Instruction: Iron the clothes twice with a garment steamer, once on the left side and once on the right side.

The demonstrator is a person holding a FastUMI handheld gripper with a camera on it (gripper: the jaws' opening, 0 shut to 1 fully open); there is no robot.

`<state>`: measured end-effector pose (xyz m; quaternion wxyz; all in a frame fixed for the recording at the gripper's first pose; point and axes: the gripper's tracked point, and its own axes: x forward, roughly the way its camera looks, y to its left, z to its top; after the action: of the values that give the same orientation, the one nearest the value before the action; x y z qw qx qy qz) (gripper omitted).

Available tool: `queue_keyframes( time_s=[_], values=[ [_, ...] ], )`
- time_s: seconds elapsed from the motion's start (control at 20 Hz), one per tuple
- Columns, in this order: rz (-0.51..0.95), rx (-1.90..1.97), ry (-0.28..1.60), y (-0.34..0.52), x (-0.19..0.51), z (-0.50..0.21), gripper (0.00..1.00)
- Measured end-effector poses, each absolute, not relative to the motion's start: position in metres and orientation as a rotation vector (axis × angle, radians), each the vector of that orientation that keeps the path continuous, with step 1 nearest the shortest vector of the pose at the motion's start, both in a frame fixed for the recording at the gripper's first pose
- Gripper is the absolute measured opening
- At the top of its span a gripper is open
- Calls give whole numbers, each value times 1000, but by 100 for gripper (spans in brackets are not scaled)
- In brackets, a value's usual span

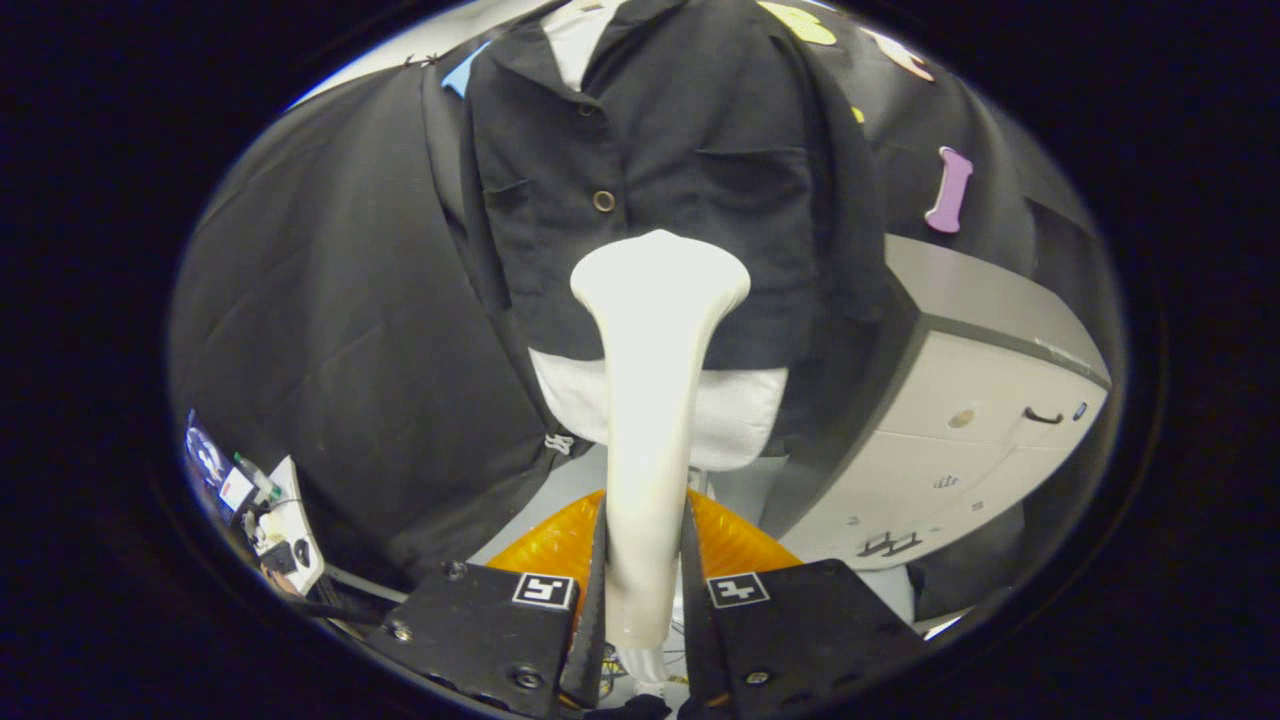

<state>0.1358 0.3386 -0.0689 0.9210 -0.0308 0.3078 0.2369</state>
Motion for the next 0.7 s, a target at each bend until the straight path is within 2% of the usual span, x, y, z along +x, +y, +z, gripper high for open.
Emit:
queue_keyframes(
  time_s=[0.4,0.7],
  values=[
    [371,-22,623,193,103,-82,35],
    [294,18,618,74,48,-95,35]
  ],
)
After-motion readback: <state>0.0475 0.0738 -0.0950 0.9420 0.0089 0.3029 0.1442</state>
